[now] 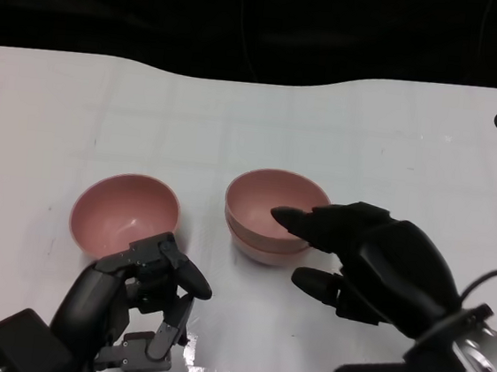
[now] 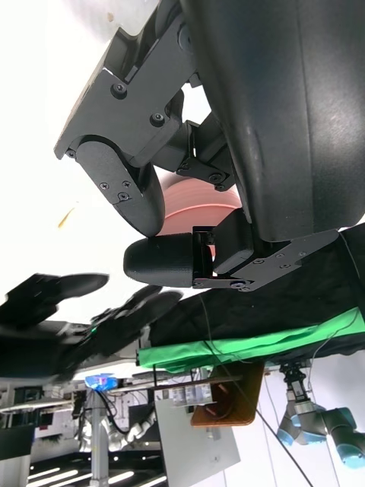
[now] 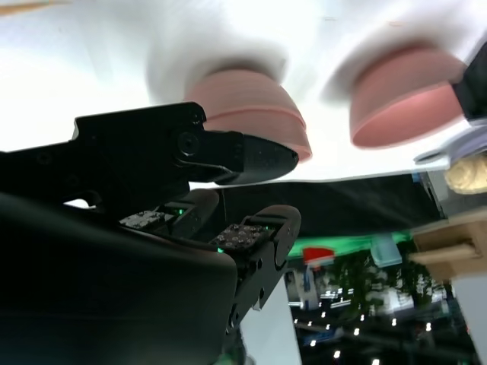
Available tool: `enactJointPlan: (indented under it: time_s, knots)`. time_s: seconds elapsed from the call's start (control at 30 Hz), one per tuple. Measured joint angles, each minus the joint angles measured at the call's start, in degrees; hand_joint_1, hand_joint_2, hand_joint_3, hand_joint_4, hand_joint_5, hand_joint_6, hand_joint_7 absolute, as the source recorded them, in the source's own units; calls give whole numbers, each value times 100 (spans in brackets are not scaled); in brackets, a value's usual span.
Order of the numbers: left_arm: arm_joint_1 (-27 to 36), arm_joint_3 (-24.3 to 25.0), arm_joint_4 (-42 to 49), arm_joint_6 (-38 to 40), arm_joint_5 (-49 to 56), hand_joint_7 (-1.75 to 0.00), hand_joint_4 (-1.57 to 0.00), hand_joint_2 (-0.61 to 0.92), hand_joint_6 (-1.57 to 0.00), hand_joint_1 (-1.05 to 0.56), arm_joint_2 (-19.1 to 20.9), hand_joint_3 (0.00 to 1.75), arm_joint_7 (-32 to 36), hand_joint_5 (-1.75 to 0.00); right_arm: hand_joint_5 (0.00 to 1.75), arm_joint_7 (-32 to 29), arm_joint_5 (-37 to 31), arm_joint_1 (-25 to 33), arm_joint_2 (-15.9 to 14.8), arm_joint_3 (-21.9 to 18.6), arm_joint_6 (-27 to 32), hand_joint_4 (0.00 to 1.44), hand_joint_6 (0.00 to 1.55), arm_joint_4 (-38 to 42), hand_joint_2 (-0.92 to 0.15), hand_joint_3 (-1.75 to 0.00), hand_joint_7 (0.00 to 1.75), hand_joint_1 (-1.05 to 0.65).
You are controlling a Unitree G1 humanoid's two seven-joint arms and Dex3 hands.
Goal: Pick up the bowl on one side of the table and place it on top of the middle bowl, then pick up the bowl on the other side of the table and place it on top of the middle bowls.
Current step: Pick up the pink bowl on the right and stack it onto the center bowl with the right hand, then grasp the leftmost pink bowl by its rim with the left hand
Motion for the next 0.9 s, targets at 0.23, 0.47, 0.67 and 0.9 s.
enactJointPlan:
  time_s: [0.23, 0.47, 0.67, 0.9]
  knots:
    - [-37, 26, 19, -15, -8, -139, -77, 47, -77, -24, -3, 122, 2, -172, 85, -36, 814, 773, -4, -488, -647, 31, 57, -373, -92, -28, 7, -51]
    - [-57, 74, 69, -65, -13, -137, -79, 48, -77, -24, 3, 120, 3, -168, 101, 313, 1665, 1625, 21, -833, -898, 39, 69, -933, -92, -26, 15, -42]
    - [-67, 136, 68, -127, -22, -136, -77, 46, -76, -21, 2, 123, 14, -160, 116, 594, 2594, 2269, 316, -1005, -883, 53, 83, -1295, -91, -24, 31, -27]
    - [-79, 237, -74, -300, 231, -100, -69, 51, -72, -23, 3, 104, 269, -133, 138, 792, 3247, 2913, 654, -1221, -831, 68, 74, -1629, -52, -99, 98, -13]
